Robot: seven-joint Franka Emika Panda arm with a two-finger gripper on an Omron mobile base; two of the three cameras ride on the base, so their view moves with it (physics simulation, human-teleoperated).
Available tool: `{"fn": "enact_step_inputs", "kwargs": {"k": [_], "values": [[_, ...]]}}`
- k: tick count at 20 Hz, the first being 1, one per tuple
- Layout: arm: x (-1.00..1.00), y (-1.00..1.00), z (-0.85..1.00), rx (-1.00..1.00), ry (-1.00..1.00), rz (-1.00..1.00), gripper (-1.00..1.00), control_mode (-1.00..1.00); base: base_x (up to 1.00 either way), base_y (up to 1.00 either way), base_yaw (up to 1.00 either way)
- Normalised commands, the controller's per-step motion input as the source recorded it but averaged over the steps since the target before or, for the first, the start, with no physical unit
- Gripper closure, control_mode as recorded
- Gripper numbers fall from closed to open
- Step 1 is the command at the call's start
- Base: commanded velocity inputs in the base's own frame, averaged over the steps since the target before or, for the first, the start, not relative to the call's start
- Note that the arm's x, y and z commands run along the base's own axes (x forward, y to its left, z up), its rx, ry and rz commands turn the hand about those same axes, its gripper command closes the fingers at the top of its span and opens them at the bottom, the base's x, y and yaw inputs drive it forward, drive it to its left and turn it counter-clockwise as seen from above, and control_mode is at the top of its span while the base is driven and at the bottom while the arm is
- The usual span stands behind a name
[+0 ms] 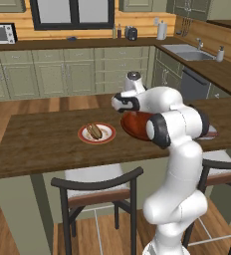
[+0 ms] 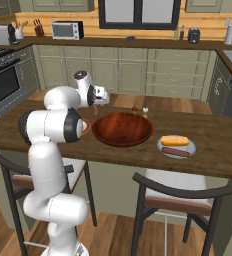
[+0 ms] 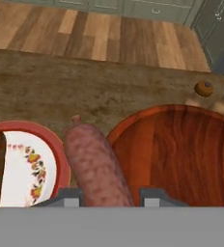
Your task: Place one bun and one sausage from the bowl on each plate.
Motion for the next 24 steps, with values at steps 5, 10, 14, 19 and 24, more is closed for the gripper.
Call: {"fn": "enact_step_inputs", "kwargs": {"k": [5,10,14,19,24], "values": [[-0.27,0.36,-0.03,0.21,-0.01,0.00,1.00,-1.00,0.00,0.00,0.00],[-0.07,0.35,0.04,0.09,0.01,0.01,1.00,-1.00,0.00,0.00,0.00],[0.00,0.31,0.11,0.00,0.05,0.01,1.00,-1.00,0.00,0.00,0.00],[-0.03,0.33,0.00,0.00,0.01,0.00,1.00,-1.00,0.00,0.00,0.00],[-0.07,0.29,-0.01,0.00,0.02,0.00,1.00,-1.00,0.00,0.00,0.00]]}}
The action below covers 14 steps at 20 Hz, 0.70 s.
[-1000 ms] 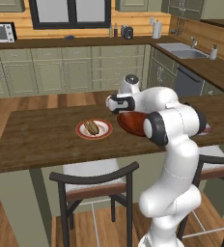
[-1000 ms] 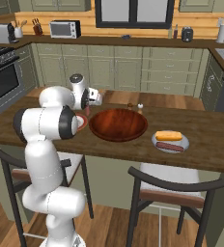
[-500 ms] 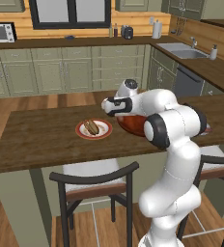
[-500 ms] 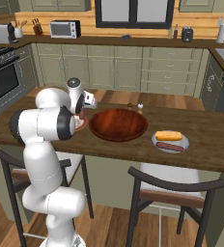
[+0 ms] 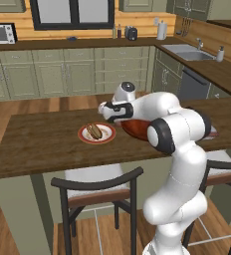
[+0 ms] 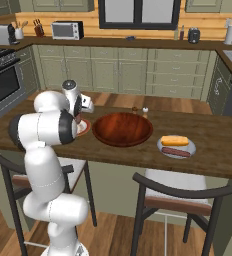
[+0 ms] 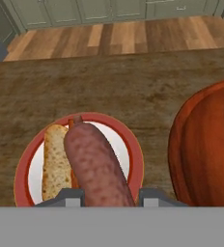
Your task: Place one bun and one sausage from the bowl on each plate.
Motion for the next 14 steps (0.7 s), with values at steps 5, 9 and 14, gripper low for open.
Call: {"fn": "enact_step_inputs", "kwargs": {"k": [5,9,14], "values": [[-0.01,0.05,-0.04,0.00,0.00,0.00,1.00,-1.00,0.00,0.00,0.00],[0.00,0.00,-0.17,0.00,0.00,0.00,1.00,-1.00,0.00,0.00,0.00],[0.00,0.01,-0.17,0.00,0.00,0.00,1.00,-1.00,0.00,0.00,0.00]]}}
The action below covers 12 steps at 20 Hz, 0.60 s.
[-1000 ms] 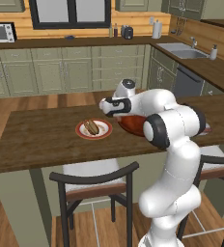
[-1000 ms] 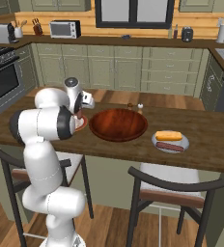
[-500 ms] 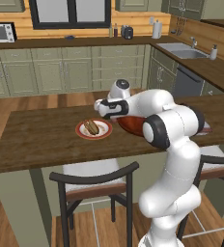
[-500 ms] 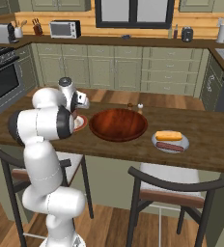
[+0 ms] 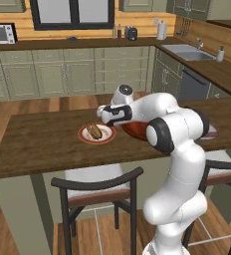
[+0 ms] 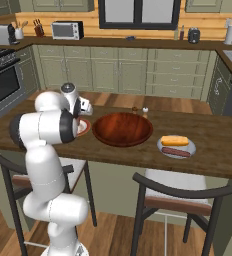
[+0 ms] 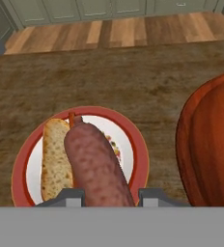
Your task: Place one bun and one sausage from the bowl on each plate.
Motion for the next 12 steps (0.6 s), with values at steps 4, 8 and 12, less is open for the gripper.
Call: {"fn": "enact_step_inputs", "kwargs": {"k": [4,8,12], "values": [[0.00,0.02,-0.09,0.00,0.00,0.00,1.00,-1.00,0.00,0.00,0.00],[0.00,0.08,-0.04,0.00,0.00,0.00,1.00,-1.00,0.00,0.00,0.00],[0.00,0.18,-0.01,0.00,0.00,0.00,1.00,-1.00,0.00,0.00,0.00]]}}
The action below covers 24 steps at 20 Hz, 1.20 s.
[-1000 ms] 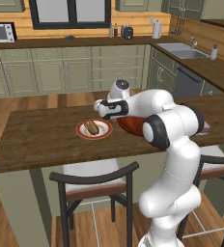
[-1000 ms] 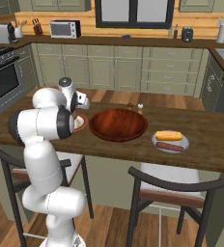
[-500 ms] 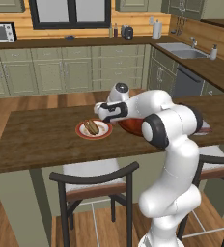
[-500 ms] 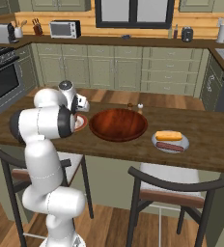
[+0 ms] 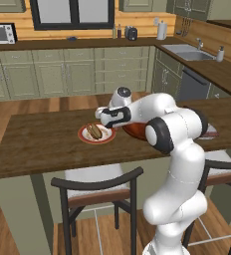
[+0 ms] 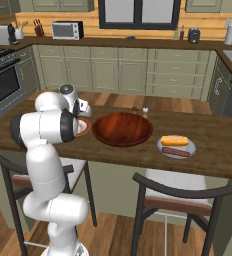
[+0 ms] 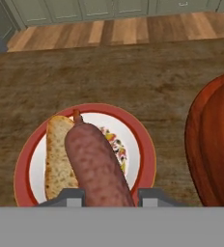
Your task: Place one bun and one sausage from the bowl on each plate.
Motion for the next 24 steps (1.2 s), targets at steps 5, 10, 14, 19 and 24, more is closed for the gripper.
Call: {"fn": "enact_step_inputs", "kwargs": {"k": [5,10,14,19,24], "values": [[0.00,0.15,-0.01,0.00,0.00,0.00,1.00,-1.00,0.00,0.00,0.00],[0.00,0.04,-0.06,0.00,0.00,0.00,1.00,-1.00,0.00,0.00,0.00],[0.00,0.00,-0.10,0.01,0.00,0.00,1.00,-1.00,0.00,0.00,0.00],[0.00,0.00,-0.02,0.00,0.00,0.00,1.00,-1.00,0.00,0.00,0.00],[0.00,0.00,-0.09,0.00,0.00,0.00,1.00,-1.00,0.00,0.00,0.00]]}}
